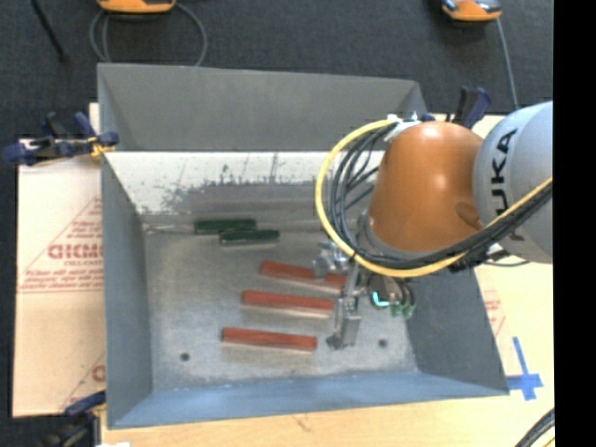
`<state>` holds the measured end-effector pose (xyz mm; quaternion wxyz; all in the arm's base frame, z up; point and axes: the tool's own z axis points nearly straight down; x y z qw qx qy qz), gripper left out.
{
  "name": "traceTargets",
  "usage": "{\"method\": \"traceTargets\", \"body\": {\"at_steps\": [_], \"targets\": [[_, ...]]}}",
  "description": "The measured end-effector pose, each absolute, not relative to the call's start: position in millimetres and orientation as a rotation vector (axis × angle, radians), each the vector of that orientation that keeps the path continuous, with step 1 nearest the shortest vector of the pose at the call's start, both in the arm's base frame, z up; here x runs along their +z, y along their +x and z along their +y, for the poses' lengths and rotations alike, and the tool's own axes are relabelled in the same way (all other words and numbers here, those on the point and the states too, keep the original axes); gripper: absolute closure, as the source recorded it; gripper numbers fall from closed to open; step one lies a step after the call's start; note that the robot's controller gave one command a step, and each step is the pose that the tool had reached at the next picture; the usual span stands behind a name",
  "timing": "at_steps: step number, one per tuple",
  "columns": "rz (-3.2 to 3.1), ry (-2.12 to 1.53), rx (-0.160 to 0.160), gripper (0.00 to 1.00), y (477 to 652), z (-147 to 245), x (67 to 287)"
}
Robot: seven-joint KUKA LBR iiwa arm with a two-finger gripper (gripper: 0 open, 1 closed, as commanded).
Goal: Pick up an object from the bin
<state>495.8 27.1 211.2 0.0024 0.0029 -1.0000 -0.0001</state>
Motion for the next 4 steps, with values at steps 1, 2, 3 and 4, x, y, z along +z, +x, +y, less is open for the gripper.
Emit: {"method": "traceTargets", "body": {"at_steps": [1,2,3,4], "targets": [[-3.126,0.258,0.001,0.00,492.9,39.6,80.8],[-3.133,0.254,0.000,1.00,494.7,39.9,84.6],[-3.133,0.253,-0.001,0.00,494.7,40.2,84.7],[-3.134,0.252,-0.002,1.00,494.8,40.4,84.7]]}}
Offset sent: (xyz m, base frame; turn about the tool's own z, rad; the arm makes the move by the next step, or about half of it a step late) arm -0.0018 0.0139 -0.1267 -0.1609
